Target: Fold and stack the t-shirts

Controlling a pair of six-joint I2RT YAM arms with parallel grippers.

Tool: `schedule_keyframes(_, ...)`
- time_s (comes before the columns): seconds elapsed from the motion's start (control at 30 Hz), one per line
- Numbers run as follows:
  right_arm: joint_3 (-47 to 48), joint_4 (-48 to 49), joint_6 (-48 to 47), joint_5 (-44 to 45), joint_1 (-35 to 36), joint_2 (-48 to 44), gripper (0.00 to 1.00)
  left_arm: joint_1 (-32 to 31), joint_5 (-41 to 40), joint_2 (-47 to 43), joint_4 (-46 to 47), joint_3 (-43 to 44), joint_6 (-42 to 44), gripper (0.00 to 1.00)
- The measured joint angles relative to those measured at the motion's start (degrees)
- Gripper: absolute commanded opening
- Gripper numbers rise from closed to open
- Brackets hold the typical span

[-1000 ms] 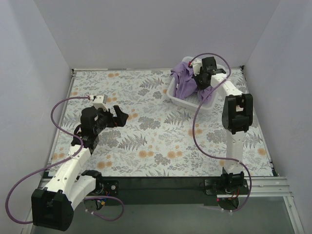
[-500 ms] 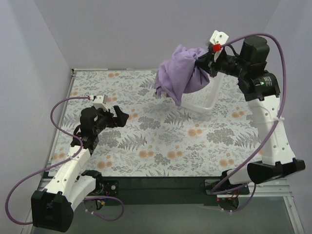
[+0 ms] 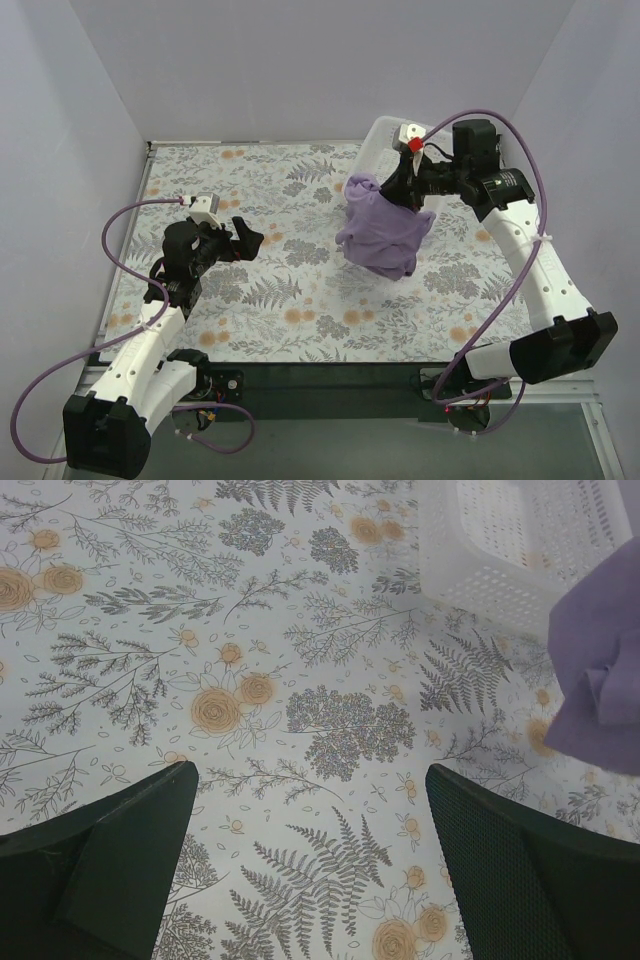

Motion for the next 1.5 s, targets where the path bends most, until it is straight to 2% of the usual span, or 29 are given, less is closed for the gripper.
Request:
schedule_keyframes(0.2,-2.16,0.39,-0.48,-1.07,1.6,-1.84,0.08,-0.02,0.02,0.0,0.0,0.0,0.0,0.98)
schedule_keyframes(0.3,-2.8,0.63,-0.44,-1.53,2.19,-2.62,0.21,-0.04,0.02,0.0,0.0,0.0,0.02,0.98)
schedule_keyframes(0.33,-3.17,1.01,-0.37,-1.51,2.32,-2.84,0.39,-0.04,0.02,0.0,0.0,0.0,0.0,0.98)
schedule_keyframes(0.4,-4.17,2.01,0.02,-0.94,2.71,-3.13,0.64,-0.04,0.02,0.0,0.0,0.0,0.02,0.98)
schedule_keyframes(0.43,-4.63,2.45,-0.11,-0.26,2.91,-3.21,0.82,-0.04,0.02,0.0,0.0,0.0,0.02,0.98)
schedule_keyframes(0.5,-6.27,4.35,0.28,3.32,3.17,-3.45,0.97,-0.04,0.02,0.0,0.0,0.0,0.02,0.98)
schedule_keyframes(0.53,-7.02,4.98,0.26,5.4,3.21,-3.5,0.98,-0.04,0.04,0.0,0.0,0.0,0.02,0.98)
schedule_keyframes(0.67,-9.92,7.58,0.87,17.33,3.1,-3.45,0.98,-0.04,0.07,0.0,0.0,0.0,0.02,0.98)
schedule_keyframes(0.8,-11.5,10.56,2.05,24.79,2.4,-2.23,0.96,-0.04,0.33,0.0,0.0,0.0,0.02,0.98)
schedule_keyframes(1.0,-11.45,13.97,5.05,32.48,3.13,6.78,0.94,-0.13,0.94,-0.02,0.0,0.0,0.02,0.98)
schedule_keyframes(1.17,-8.26,13.75,4.92,38.18,6.93,17.2,0.93,-0.22,1.4,-0.02,0.02,0.0,0.02,0.98)
schedule_keyframes(1.37,-3.69,13.73,3.28,47.91,10.56,27.63,0.76,-0.24,1.64,-0.02,0.02,0.0,0.02,0.98)
schedule_keyframes(1.4,-3.67,13.75,2.86,49.07,10.6,28.57,0.66,-0.24,1.7,-0.02,0.04,0.0,0.02,0.98)
schedule_keyframes(1.5,-3.96,13.31,2.14,50.99,10.38,29.38,0.49,-0.24,1.79,-0.02,0.02,0.0,0.02,0.98)
